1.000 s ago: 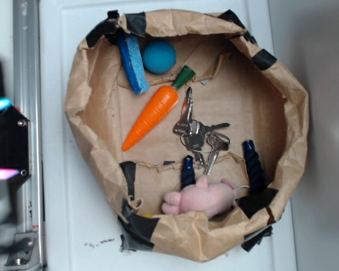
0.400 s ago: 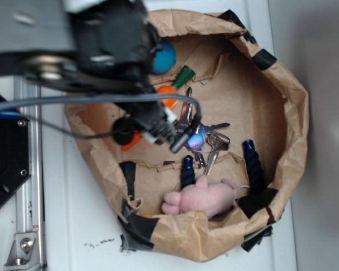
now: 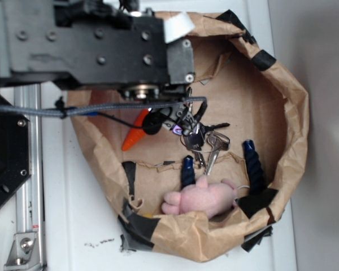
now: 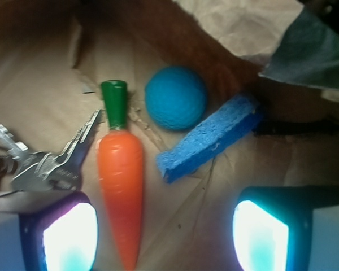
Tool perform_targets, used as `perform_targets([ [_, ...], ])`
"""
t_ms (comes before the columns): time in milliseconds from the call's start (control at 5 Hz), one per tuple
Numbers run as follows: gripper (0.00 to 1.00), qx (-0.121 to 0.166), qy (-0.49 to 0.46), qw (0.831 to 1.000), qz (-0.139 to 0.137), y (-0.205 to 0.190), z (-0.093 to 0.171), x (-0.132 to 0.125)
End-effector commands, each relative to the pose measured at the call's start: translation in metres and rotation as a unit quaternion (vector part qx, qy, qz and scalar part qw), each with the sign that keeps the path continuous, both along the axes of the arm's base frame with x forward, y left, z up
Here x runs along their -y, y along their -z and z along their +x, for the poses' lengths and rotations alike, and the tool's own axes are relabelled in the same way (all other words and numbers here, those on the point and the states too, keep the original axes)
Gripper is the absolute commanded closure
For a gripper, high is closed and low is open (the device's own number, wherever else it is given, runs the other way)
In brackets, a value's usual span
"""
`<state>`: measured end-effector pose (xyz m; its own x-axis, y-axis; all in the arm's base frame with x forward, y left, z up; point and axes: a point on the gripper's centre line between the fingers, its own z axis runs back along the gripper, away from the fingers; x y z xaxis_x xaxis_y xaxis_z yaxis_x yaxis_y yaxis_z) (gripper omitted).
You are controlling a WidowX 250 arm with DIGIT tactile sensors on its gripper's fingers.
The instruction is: Grab the blue sponge.
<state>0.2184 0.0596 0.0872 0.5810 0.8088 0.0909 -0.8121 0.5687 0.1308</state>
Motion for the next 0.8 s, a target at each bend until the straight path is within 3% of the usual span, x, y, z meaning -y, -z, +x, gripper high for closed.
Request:
perform_targets([
  [0, 0.00, -0.002, -0.051, 0.998, 0.030, 0.004, -0.022, -0.023],
  [200, 0.00, -0.006, -0.083, 0.996, 0.035, 0.008, -0.017, -0.026],
  [400, 0.00, 0.008, -0.118, 0.991, 0.064, 0.015, -0.014, -0.031],
  [600, 0.00, 0.057, -0.130, 0.988, 0.060, 0.022, -0.021, -0.041],
])
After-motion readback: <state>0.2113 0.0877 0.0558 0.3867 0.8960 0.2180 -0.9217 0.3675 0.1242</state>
